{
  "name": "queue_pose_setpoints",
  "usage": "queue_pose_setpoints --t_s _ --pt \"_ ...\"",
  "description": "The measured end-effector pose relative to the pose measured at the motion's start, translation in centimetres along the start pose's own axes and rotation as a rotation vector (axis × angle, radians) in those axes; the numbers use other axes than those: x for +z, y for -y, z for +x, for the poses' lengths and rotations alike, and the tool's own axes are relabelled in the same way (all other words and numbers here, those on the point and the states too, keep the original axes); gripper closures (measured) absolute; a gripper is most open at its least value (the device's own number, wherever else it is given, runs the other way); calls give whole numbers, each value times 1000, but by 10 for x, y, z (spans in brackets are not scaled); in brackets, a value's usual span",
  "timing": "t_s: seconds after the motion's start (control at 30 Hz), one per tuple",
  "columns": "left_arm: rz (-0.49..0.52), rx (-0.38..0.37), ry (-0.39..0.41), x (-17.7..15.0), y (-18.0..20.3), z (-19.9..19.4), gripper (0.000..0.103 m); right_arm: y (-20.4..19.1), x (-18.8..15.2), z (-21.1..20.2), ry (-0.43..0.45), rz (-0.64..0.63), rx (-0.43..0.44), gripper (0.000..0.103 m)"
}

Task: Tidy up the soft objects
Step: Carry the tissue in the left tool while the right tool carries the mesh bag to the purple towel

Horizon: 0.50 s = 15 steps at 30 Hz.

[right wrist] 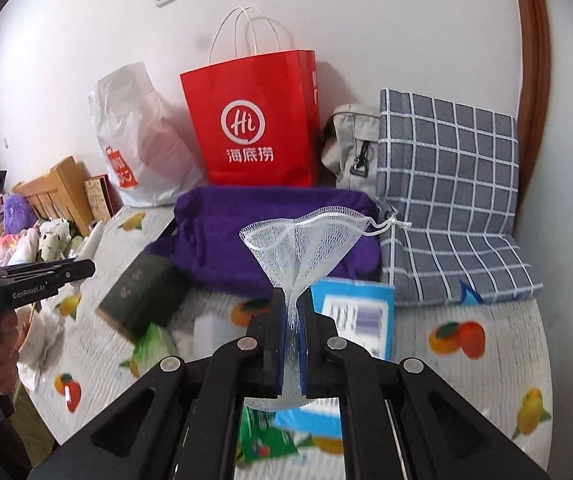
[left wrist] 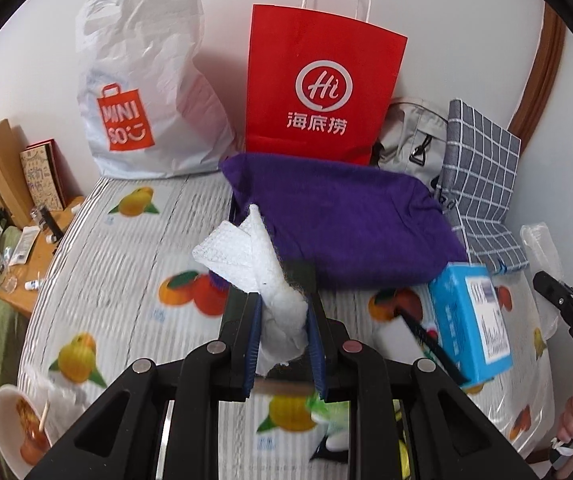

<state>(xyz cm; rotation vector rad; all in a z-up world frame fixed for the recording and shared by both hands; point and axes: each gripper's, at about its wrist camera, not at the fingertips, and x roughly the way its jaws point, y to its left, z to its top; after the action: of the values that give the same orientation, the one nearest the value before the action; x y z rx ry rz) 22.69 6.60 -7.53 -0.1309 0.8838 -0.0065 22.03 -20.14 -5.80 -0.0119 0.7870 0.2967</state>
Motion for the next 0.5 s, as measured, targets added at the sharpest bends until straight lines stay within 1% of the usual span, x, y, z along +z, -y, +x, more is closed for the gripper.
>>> queue_pose_setpoints --t_s 0.13,0.37,0.5 --pt "14 6 11 21 6 12 82 3 17 16 -2 9 2 97" --pt "-16 -10 -9 51 9 41 82 8 40 50 -26 17 -4 97" --pt "-3 -10 -22 68 13 59 82 14 53 69 -30 28 -10 97"
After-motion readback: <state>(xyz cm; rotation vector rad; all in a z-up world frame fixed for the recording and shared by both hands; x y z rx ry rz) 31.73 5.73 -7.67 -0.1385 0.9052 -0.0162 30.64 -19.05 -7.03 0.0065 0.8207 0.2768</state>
